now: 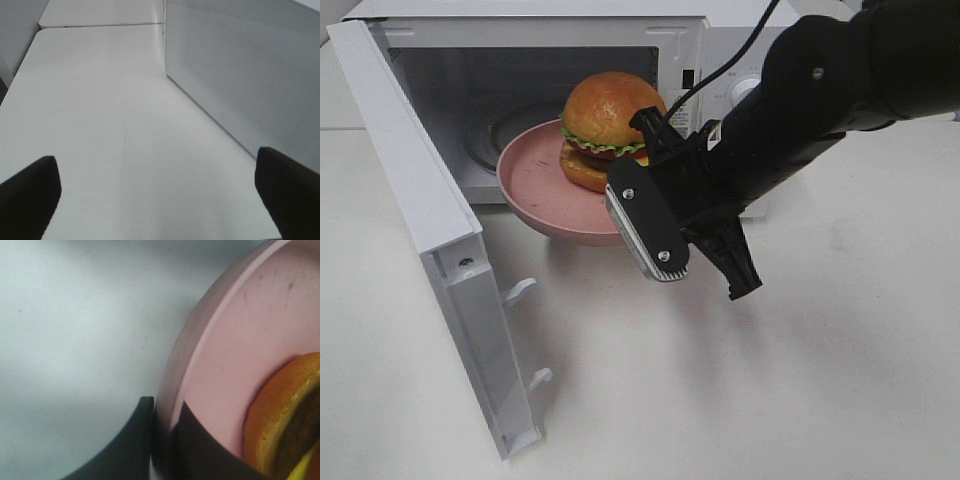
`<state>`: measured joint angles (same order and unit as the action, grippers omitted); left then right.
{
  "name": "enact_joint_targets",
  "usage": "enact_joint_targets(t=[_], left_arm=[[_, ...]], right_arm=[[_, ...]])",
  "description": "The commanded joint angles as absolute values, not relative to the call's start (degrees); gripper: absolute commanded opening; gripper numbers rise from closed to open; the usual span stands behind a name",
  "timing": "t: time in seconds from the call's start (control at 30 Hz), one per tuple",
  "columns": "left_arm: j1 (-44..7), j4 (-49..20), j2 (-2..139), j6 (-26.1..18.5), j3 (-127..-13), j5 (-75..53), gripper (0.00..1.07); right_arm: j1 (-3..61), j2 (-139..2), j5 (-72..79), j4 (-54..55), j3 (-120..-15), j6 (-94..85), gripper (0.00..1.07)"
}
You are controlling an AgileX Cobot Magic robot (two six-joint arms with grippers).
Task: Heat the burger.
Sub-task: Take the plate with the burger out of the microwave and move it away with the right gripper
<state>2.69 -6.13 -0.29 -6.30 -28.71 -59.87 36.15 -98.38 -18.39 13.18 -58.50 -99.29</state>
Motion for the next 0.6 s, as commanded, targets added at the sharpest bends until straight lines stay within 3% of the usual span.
enact_joint_targets(t=[0.03, 0.6], left_arm=[[3.0, -6.2, -1.4, -6.1, -28.6, -59.4, 1.01], [3.0, -6.2, -1.4, -6.1, -28.6, -59.4, 1.01]], right_arm=[[35.9, -94.1, -14.6, 13.3, -55.4, -100.2, 0.0], [36.0, -76.0, -12.6, 12.7, -37.8, -97.1, 0.0]])
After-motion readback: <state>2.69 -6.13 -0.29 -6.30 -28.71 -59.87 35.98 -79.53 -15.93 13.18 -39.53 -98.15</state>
